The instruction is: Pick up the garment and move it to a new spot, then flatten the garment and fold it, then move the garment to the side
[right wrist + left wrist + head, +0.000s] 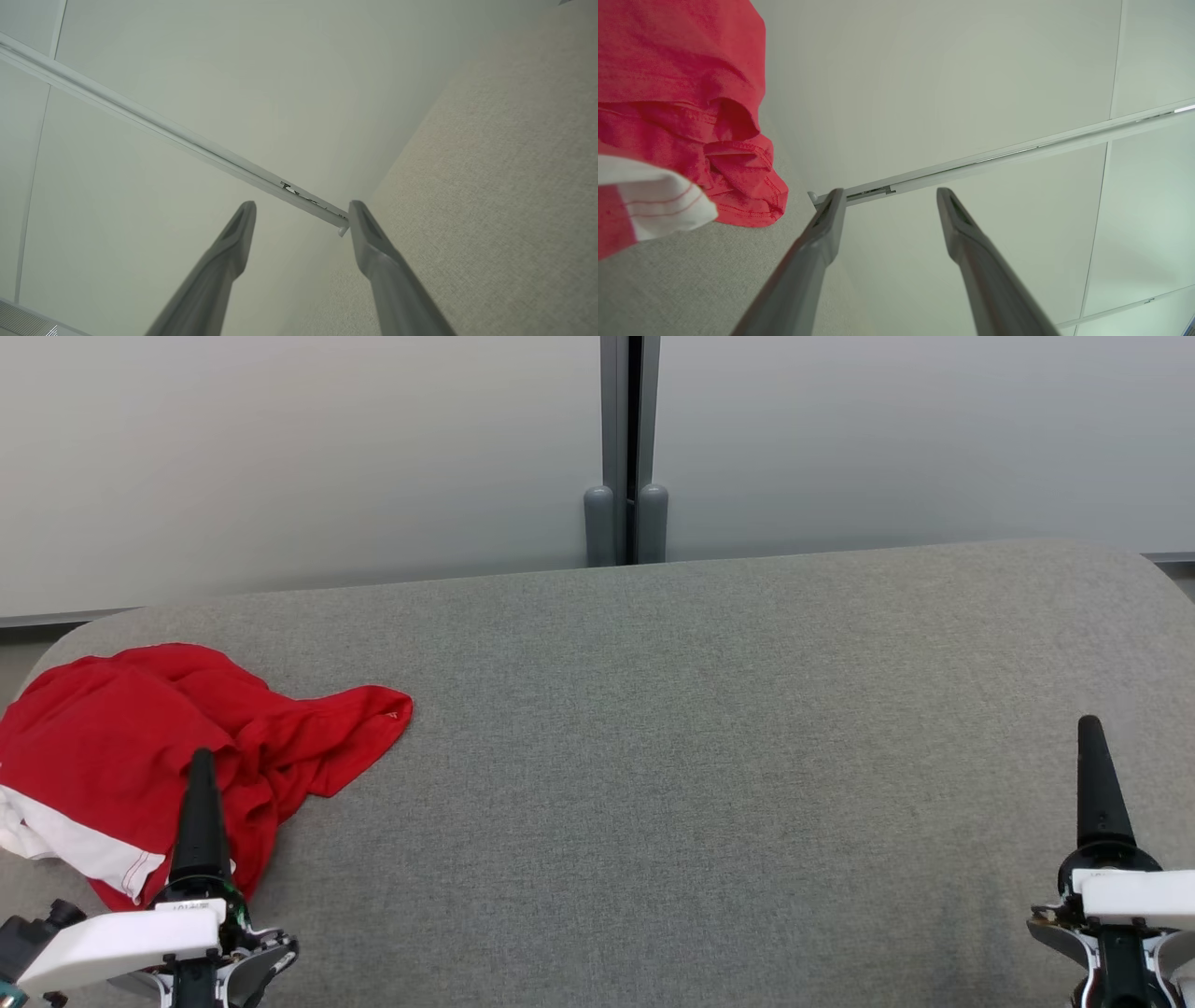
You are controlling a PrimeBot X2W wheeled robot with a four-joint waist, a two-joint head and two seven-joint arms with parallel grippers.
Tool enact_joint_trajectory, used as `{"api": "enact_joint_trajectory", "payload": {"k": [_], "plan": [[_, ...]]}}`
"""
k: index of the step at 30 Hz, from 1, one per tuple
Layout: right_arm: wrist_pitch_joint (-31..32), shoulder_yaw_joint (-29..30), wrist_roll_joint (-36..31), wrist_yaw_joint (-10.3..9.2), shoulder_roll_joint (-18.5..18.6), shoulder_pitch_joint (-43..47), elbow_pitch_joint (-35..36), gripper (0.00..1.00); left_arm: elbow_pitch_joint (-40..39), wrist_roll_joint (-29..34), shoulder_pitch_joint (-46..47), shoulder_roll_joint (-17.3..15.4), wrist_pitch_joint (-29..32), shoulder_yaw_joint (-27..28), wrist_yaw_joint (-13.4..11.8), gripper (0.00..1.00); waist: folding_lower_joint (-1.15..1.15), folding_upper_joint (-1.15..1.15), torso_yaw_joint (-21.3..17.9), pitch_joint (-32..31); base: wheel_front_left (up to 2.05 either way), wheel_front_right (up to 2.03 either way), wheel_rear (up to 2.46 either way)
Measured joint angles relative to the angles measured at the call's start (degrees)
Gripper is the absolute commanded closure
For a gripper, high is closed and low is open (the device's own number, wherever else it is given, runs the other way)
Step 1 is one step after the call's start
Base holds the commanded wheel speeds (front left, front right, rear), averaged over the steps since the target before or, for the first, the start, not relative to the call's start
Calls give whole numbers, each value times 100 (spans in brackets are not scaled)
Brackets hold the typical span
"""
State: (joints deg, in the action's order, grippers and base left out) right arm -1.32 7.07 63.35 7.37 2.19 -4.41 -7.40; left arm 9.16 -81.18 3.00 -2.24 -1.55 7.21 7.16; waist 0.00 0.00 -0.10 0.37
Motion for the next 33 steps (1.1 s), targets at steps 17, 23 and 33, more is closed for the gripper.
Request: {"api": "enact_joint_trajectory", "payload": {"k": [17, 23, 33], "plan": [[-318, -450, -2111, 1, 130, -47, 714, 0, -779, 2009, 43, -10, -314, -524, 0, 0, 0, 0, 0, 23, 0, 0, 0], [-425, -602, -2951, 0, 220, -24, 611, 0, -791, 3165, 19, -14, -411, -985, -229, 0, 0, 0, -23, 34, 0, 0, 0], [-584, -779, -4029, 1, 133, -20, 637, 0, -605, 4555, -1, -20, -572, -1508, -691, 0, 0, 0, -57, 27, 0, 0, 0]]}}
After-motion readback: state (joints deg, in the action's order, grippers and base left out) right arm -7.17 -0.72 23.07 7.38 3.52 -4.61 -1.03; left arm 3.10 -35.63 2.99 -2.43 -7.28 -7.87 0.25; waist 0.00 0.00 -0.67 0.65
